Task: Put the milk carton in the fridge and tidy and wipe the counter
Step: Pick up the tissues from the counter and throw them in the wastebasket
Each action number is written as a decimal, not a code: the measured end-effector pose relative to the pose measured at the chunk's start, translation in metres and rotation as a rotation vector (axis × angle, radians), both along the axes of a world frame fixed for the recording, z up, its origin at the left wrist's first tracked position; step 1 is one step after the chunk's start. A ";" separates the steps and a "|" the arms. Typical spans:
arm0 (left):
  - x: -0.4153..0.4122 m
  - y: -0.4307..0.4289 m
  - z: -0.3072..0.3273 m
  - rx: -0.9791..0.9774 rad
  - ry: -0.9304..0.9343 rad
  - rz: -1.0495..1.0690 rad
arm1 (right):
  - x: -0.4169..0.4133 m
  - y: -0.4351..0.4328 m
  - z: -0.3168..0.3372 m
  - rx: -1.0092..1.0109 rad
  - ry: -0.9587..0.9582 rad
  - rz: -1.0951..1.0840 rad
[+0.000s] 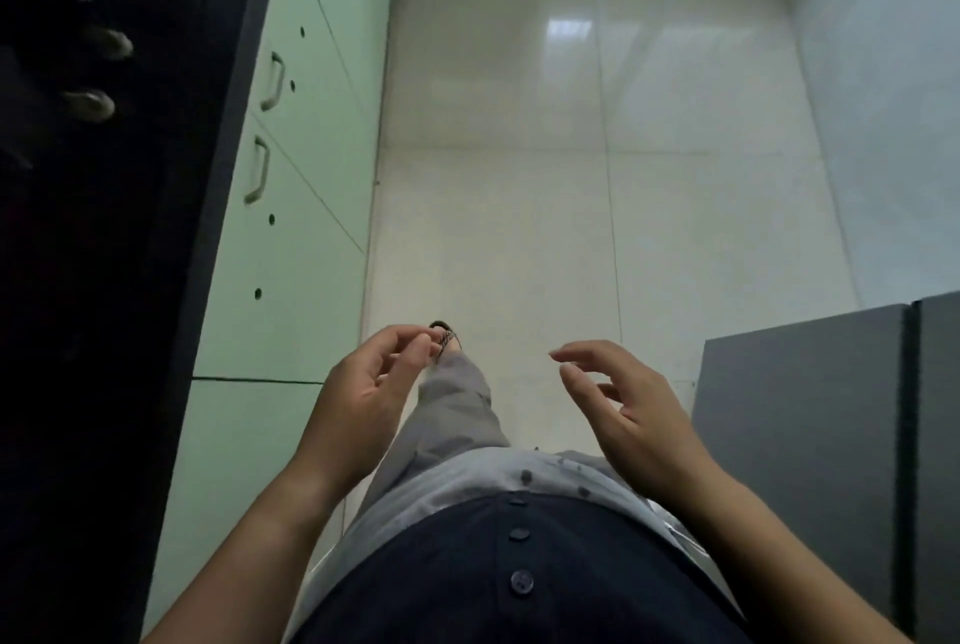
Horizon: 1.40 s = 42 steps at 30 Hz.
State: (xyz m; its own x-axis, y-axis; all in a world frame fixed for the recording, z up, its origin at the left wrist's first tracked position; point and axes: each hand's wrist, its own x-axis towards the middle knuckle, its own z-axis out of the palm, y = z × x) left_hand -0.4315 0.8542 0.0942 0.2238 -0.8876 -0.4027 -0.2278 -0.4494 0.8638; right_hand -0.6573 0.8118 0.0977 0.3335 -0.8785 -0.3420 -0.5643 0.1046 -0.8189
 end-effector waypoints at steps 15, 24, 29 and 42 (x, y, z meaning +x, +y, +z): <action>0.096 -0.327 0.038 -0.131 -0.093 -0.103 | 0.093 -0.316 0.025 -0.136 -0.047 -0.105; 0.127 -0.476 0.012 -0.027 -0.092 -0.068 | 0.126 -0.487 0.005 -0.140 0.010 0.013; 0.139 -0.599 0.029 -0.064 -0.087 0.011 | 0.150 -0.630 0.021 -0.203 -0.007 0.107; 0.199 -0.808 0.024 -0.039 -0.018 0.209 | 0.222 -0.869 0.007 -0.182 0.075 0.333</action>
State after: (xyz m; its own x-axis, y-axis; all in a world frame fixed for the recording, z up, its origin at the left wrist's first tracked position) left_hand -0.2326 0.0461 0.1182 0.4113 -0.8361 -0.3630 -0.1490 -0.4545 0.8782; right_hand -0.4350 -0.0572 0.1046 0.5906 -0.7749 -0.2252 -0.6023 -0.2375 -0.7621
